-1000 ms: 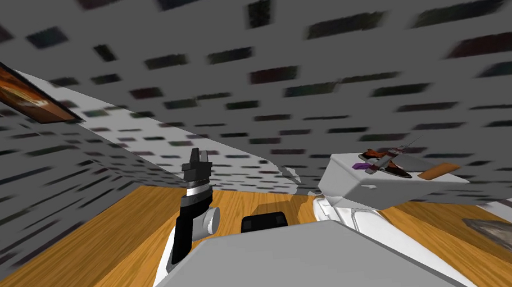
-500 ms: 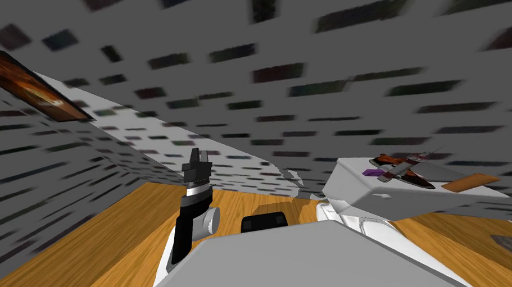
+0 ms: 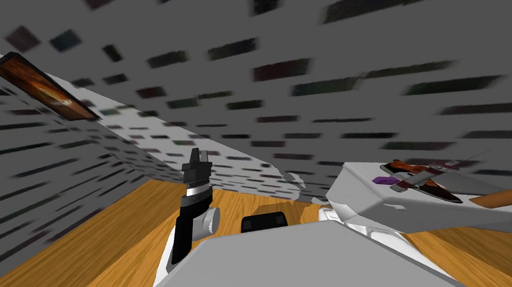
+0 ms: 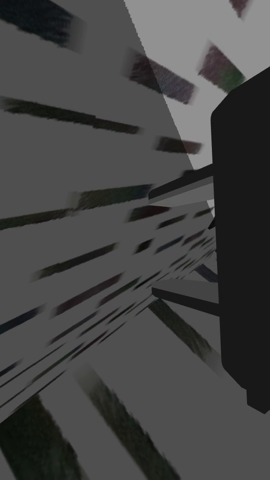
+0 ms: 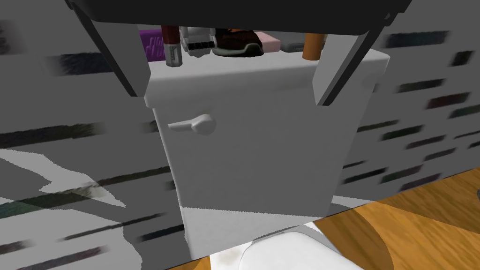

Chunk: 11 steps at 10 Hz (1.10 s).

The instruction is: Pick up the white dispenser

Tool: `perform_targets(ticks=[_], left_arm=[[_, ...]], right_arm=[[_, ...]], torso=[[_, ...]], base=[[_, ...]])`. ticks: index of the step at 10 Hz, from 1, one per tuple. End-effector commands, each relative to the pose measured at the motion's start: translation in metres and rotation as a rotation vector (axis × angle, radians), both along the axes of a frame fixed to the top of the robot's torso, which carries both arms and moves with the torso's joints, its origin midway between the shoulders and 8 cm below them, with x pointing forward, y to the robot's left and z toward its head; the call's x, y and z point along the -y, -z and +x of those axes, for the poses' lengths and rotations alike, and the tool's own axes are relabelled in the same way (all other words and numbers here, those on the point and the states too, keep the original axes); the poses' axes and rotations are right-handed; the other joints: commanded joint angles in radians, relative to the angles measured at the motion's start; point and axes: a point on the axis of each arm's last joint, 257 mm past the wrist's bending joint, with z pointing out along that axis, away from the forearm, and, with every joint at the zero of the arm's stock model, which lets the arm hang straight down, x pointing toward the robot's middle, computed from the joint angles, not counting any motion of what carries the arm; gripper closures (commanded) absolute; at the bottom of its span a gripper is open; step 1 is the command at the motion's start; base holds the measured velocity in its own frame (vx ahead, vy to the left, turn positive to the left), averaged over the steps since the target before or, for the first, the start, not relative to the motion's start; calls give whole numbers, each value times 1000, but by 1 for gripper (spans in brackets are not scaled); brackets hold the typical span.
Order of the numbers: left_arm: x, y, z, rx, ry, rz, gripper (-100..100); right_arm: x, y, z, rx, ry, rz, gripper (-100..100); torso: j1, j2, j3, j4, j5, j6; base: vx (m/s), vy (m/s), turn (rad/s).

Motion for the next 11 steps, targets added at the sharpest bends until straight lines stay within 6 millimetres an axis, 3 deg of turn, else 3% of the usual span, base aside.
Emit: perform_targets(ticks=[1, 7, 11], left_arm=[[0, 0, 0, 0, 0, 0, 0], [0, 0, 0, 0, 0, 0, 0], [0, 0, 0, 0, 0, 0, 0]], right_arm=[[10, -5, 10, -33, -42, -12, -100], [27, -3, 53, -95, -170, -21, -100], [36, 2, 102, -112, -282, -32, -100]], torso=[[0, 0, 0, 0, 0, 0], [-3, -3, -1, -1, -1, 0], [-4, -5, -3, -1, -1, -1]], base=[[52, -46, 104], [64, -69, 74], [99, -98, 125]])
